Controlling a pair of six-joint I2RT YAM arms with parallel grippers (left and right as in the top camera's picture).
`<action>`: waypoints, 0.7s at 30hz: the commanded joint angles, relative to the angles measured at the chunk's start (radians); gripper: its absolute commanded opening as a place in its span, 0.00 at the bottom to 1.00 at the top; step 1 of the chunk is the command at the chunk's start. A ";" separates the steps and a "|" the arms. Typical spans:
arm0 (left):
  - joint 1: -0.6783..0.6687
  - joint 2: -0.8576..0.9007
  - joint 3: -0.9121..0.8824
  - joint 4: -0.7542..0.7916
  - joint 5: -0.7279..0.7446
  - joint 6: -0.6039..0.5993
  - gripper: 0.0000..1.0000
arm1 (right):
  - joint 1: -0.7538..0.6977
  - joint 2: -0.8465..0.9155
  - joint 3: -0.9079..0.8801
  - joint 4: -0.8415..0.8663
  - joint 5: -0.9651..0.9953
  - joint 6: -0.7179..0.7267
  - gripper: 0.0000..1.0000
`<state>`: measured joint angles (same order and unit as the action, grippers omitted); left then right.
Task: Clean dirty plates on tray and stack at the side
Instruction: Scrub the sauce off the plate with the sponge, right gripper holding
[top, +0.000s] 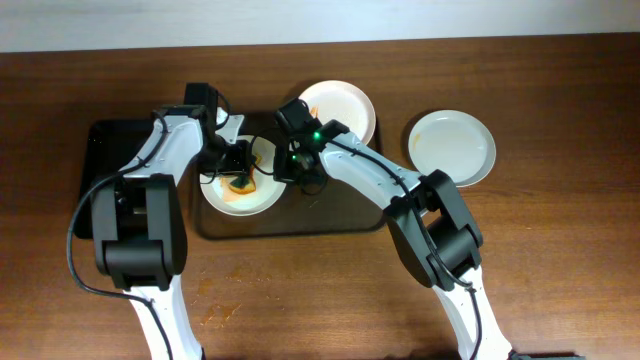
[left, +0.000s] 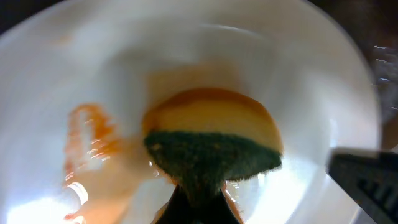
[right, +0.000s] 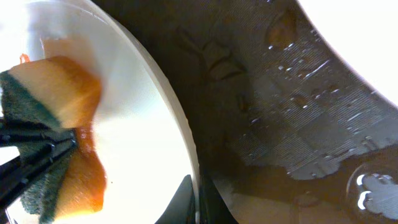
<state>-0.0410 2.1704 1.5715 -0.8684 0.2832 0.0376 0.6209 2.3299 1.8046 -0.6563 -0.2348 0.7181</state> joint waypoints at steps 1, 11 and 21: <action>0.029 0.036 -0.004 -0.043 -0.267 -0.106 0.01 | 0.001 0.016 0.014 -0.005 0.002 0.003 0.04; 0.024 0.036 0.145 -0.267 -0.419 -0.228 0.01 | 0.001 0.016 0.014 -0.005 0.002 0.003 0.04; -0.002 0.038 0.144 -0.003 -0.229 -0.081 0.01 | 0.001 0.016 0.014 -0.005 0.002 -0.004 0.04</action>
<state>-0.0441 2.1986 1.6970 -0.9047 0.0021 -0.1059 0.6243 2.3299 1.8046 -0.6563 -0.2447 0.7261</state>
